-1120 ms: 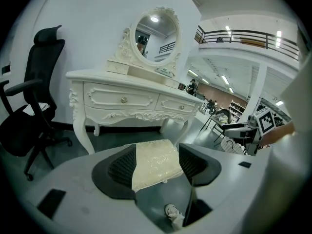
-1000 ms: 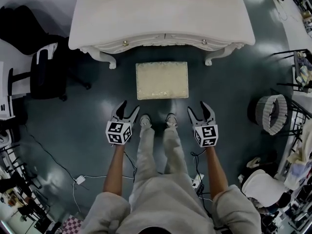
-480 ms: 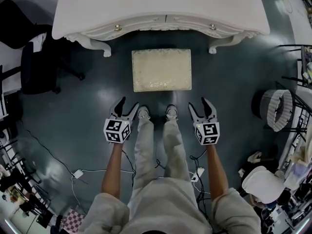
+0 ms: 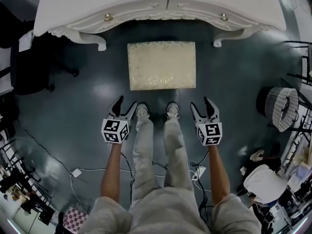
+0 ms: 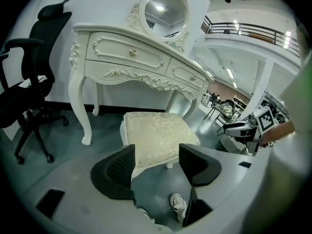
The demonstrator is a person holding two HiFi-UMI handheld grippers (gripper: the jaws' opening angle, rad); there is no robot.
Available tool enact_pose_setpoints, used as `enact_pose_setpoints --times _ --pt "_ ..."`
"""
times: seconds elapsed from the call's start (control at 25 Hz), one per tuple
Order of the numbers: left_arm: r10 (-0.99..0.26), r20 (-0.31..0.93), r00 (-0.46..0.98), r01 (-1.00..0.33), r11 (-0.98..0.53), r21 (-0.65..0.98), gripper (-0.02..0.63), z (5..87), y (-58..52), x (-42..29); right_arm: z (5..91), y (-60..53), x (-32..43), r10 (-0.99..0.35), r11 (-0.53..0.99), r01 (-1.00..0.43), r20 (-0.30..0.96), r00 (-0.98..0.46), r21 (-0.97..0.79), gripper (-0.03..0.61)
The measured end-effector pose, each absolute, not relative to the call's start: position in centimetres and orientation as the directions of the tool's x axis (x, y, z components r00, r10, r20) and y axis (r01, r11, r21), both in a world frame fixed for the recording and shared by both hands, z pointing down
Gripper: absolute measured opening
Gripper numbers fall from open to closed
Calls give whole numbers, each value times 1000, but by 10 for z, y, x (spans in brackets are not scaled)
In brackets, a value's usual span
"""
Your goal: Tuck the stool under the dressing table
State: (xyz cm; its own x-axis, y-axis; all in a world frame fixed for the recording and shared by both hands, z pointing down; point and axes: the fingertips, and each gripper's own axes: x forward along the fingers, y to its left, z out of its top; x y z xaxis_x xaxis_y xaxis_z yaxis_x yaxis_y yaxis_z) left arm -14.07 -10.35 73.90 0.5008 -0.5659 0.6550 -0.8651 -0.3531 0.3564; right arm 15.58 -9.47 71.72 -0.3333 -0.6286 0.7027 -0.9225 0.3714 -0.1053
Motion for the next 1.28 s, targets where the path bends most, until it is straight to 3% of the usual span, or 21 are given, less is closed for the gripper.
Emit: enact_pose_setpoints --times 1.28 --pt "-512 692 509 -855 -393 338 258 895 -97 -142 882 -98 174 -590 366 -927 751 -298 -80 265"
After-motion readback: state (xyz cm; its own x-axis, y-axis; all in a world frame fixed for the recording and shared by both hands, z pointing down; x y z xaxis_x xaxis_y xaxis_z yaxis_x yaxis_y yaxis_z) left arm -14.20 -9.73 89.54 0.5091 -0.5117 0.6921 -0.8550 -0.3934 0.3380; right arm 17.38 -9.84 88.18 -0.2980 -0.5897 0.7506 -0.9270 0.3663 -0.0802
